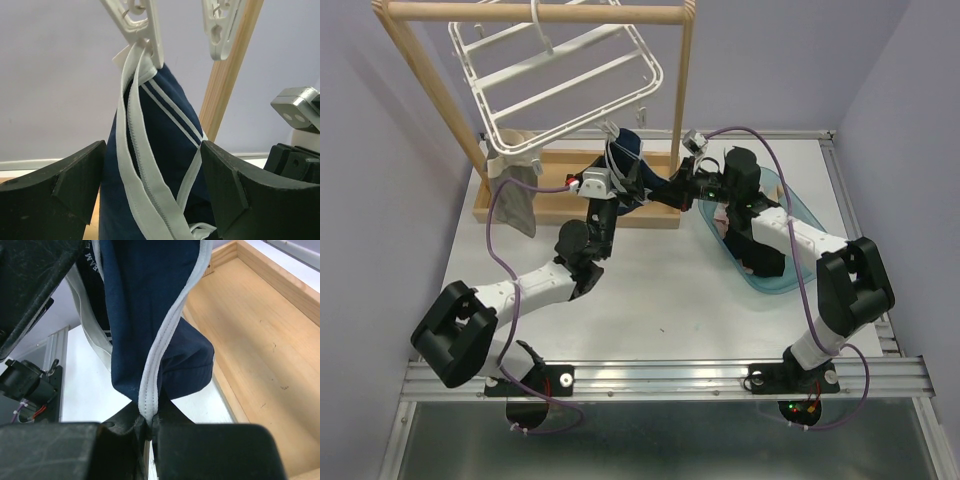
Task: Remove the underwear clipped to the hanger
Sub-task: Remove the underwear from the hanger.
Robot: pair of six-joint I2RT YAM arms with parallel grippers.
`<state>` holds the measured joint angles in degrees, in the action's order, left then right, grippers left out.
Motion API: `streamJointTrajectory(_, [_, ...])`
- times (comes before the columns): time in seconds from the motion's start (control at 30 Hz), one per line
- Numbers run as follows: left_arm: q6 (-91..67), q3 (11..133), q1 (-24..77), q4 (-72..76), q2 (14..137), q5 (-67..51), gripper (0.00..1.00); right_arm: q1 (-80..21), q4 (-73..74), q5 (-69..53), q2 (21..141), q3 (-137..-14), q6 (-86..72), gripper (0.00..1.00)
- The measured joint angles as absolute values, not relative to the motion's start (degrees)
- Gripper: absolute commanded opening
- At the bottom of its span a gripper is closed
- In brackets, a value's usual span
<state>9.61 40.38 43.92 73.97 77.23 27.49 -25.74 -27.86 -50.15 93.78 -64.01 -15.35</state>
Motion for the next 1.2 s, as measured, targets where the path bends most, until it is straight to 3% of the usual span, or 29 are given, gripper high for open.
streamJointTrajectory(0.57, [2.4, 36.5, 43.9, 74.4, 66.6, 23.9, 0.86, -25.7, -27.9, -50.5, 94.0, -64.0, -15.2, 0.00])
streamJointTrajectory(1.2, [-0.3, 46.8, 41.6, 73.8, 78.0, 22.2, 0.81, -25.7, -27.9, -50.9, 94.1, -63.3, -15.0, 0.00])
